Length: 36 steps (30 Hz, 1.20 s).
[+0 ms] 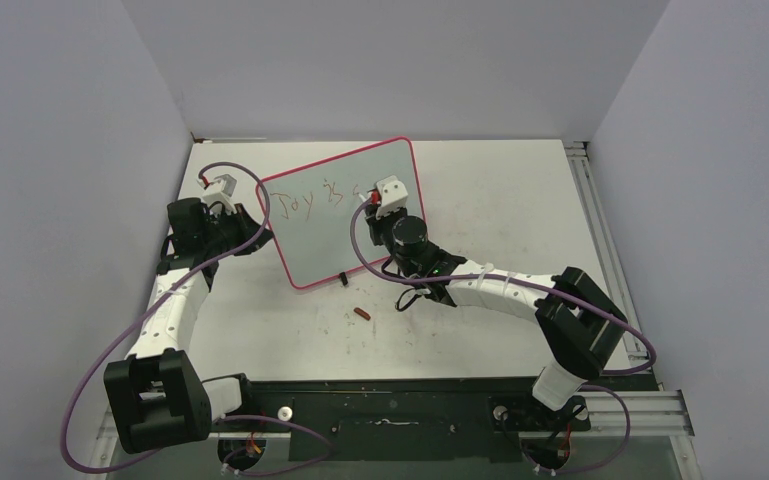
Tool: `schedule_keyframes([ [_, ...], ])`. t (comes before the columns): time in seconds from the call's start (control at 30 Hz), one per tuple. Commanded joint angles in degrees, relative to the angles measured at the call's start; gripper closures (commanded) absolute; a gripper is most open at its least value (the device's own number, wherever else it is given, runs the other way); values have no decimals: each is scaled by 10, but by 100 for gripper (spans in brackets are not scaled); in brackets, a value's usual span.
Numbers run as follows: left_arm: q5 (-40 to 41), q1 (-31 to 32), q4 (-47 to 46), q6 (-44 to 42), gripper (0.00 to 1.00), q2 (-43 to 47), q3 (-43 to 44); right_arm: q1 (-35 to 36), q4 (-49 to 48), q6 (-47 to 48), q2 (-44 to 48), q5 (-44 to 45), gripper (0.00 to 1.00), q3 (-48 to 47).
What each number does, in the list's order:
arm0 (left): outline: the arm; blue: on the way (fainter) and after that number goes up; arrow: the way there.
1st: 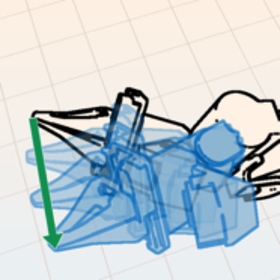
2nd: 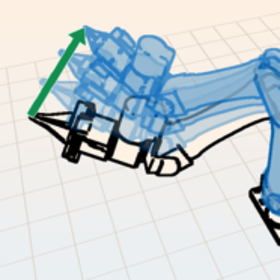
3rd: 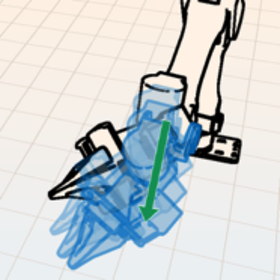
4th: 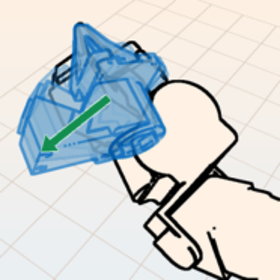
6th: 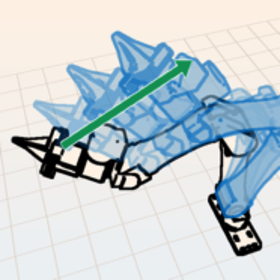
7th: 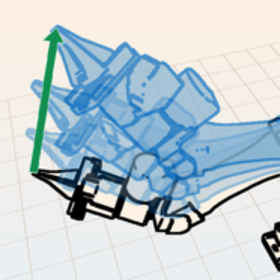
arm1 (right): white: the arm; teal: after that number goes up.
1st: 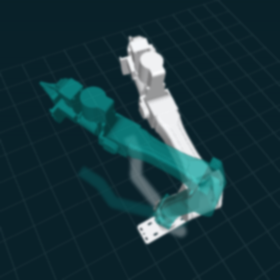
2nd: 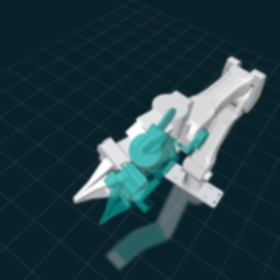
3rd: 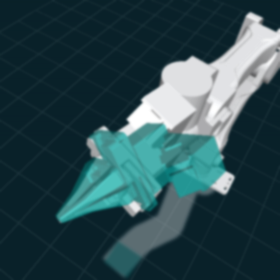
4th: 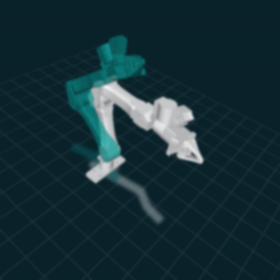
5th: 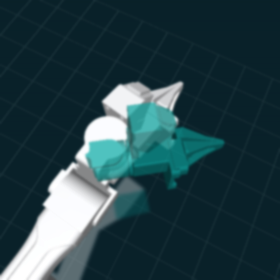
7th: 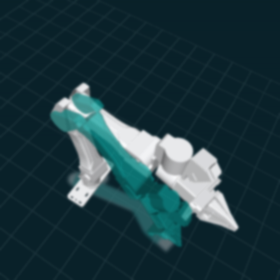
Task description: Write a sentence on the whiteboard
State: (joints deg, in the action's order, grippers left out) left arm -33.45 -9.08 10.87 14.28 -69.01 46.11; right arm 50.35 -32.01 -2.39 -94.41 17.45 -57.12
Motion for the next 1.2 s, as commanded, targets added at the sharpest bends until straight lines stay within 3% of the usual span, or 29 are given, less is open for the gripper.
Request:
schedule_keyframes([
  [0.0, -17, 7, -7, -5, 100, 12, 18, -1, -10, -4, 12, 19, 95, 1],
  [0.3, -17, 8, -7, -5, 100, 12, 18, 8, -29, 7, 57, 15, 95, 25],
  [1.17, -14, 10, -5, -7, 100, 8, 19, -4, -55, 20, 3, 27, 95, -20],
])
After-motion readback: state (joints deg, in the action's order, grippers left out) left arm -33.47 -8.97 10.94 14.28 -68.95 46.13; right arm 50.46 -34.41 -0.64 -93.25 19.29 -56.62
